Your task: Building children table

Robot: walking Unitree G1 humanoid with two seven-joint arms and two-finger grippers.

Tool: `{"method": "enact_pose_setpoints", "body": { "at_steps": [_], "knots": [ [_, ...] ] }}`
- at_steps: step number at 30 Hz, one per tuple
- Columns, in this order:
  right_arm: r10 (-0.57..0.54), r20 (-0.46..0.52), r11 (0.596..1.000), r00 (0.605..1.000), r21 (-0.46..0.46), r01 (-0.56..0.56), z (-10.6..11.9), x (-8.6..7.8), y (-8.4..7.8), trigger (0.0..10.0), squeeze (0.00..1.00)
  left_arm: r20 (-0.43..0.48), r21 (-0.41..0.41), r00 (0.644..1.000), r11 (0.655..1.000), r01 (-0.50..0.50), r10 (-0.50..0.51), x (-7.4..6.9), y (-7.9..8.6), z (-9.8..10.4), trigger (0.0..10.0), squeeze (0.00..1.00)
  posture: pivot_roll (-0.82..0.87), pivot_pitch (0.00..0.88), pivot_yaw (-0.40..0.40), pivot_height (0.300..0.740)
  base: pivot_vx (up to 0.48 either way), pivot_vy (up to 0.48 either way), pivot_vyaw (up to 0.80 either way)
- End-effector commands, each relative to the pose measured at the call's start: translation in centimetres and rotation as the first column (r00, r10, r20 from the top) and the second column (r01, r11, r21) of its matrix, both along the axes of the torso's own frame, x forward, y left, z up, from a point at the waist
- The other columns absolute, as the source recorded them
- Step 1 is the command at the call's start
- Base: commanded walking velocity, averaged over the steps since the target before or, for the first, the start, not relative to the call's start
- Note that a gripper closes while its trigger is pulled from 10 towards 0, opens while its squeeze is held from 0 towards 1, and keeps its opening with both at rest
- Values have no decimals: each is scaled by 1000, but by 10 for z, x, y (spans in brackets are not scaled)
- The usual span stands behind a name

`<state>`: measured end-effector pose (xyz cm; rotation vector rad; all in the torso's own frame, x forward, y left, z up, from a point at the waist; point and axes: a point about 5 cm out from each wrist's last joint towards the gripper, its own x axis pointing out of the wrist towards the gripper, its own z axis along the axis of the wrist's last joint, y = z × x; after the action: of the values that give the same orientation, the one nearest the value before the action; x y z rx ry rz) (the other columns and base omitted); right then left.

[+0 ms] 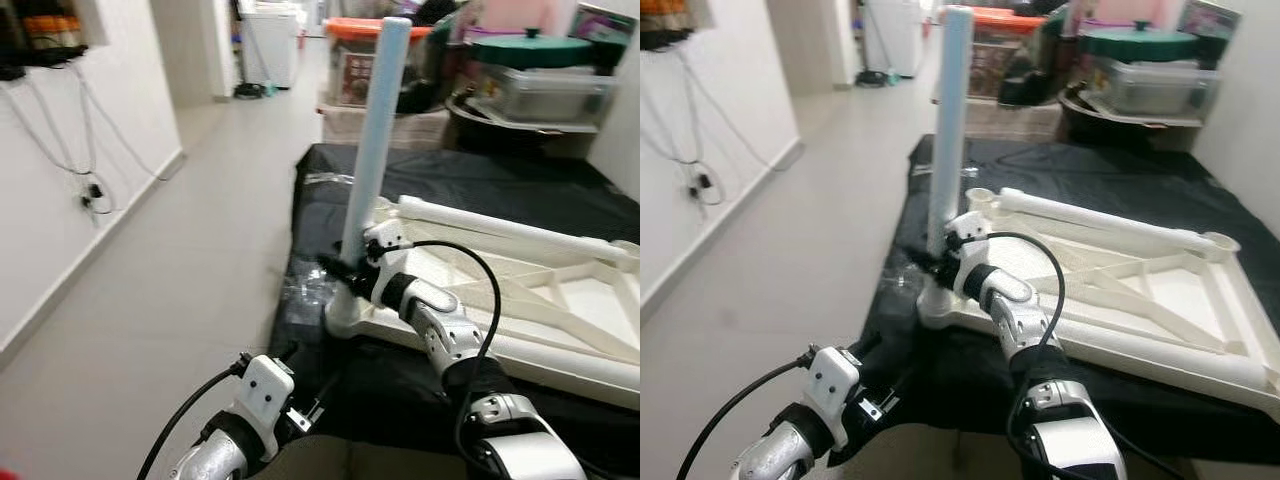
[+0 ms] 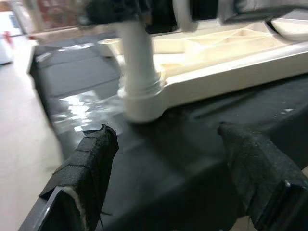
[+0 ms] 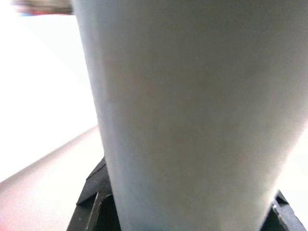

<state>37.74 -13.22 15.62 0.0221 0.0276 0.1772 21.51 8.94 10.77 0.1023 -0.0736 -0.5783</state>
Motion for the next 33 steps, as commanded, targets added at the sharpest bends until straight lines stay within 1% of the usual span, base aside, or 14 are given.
{"method": "enact_pose_setpoints", "body": {
  "at_steps": [1, 4, 9, 10, 13, 14, 17, 18, 20, 25, 27, 28, 30, 33],
  "knots": [
    [-286, -48, 958, 957, -49, 284, -11, -5, -41, 0, 0, -17, 5, 1000, 1000, 1, -1, -1, 1, -2, 10000, 0, 95, 0, -48, 740, 0, 0, 0],
    [-555, -44, 832, 831, -45, 553, -16, -26, -48, 0, 0, -18, 7, 1000, 1000, 4, -4, -1, 0, -3, 10000, 0, 96, 0, -47, 740, 0, 0, 0],
    [-553, -69, 833, 830, -20, 553, -19, -28, -32, 0, 0, -17, 7, 1000, 1000, 3, -3, 0, 0, -3, 10000, 0, 97, 0, -53, 740, 0, 0, 0],
    [-502, -69, 863, 862, 20, 505, -19, -25, -19, 10000, 0, -16, 6, 1000, 1000, 2, -2, 0, -1, -2, 10000, 0, 97, 0, -54, 740, 0, 0, 0],
    [-437, -48, 896, 898, 58, 439, -17, -21, -7, 10000, 0, -16, 6, 1000, 1000, 2, -2, 0, -1, -2, 10000, 0, 97, 0, -55, 740, 0, 0, 0],
    [-387, -20, 917, 922, 92, 387, -14, -18, 3, 10000, 1000, -16, 5, 1000, 1000, 1, -1, 0, -1, -2, 10000, 0, 95, 0, -54, 740, 0, 0, 0],
    [-347, 36, 936, 937, 83, 343, -8, -15, 5, 10000, 1000, -16, 4, 1000, 1000, 0, 0, 1, -1, -2, 10000, 0, 94, 0, -57, 740, 0, 0, 0],
    [-330, 58, 942, 942, 91, 324, -4, -12, 1, 10000, 0, -16, 3, 1000, 1000, -1, 1, 1, -1, -2, 10000, 0, 93, 0, -57, 740, 0, 0, 0],
    [-183, 113, 979, 977, 110, 171, 8, -3, -11, 10000, 0, -16, 3, 1000, 1000, -1, 1, 1, -1, -3, 10000, 0, 94, 0, -59, 740, 0, 0, 0],
    [49, 118, 992, 992, 108, -62, 18, 4, -21, 10000, 0, -16, 4, 1000, 1000, 1, -1, 2, -1, -4, 10000, 0, 93, 0, -56, 740, 0, 0, 0],
    [339, 79, 933, 937, 100, -346, 23, 2, -20, 10000, 0, -16, 7, 1000, 1000, 4, -4, 2, -1, -4, 10000, 0, 86, 0, -52, 740, 0, 0, 0],
    [339, 79, 933, 937, 100, -346, 23, 2, -20, 10000, 0, -16, 7, 1000, 1000, 4, -4, 2, -1, -4, 10000, 0, 86, 0, -52, 740, 0, 0, 0],
    [585, 61, 802, 809, 109, -588, 25, -7, -11, 10000, 0, -17, 10, 1000, 1000, 9, -9, 2, -1, -5, 10000, 0, 82, 0, -51, 740, 0, 0, 0],
    [585, 61, 802, 809, 109, -588, 25, -7, -11, 10000, 0, -17, 10, 1000, 1000, 9, -9, 2, -1, -5, 10000, 0, 82, 0, -51, 740, 0, 0, 0]
  ]
}}
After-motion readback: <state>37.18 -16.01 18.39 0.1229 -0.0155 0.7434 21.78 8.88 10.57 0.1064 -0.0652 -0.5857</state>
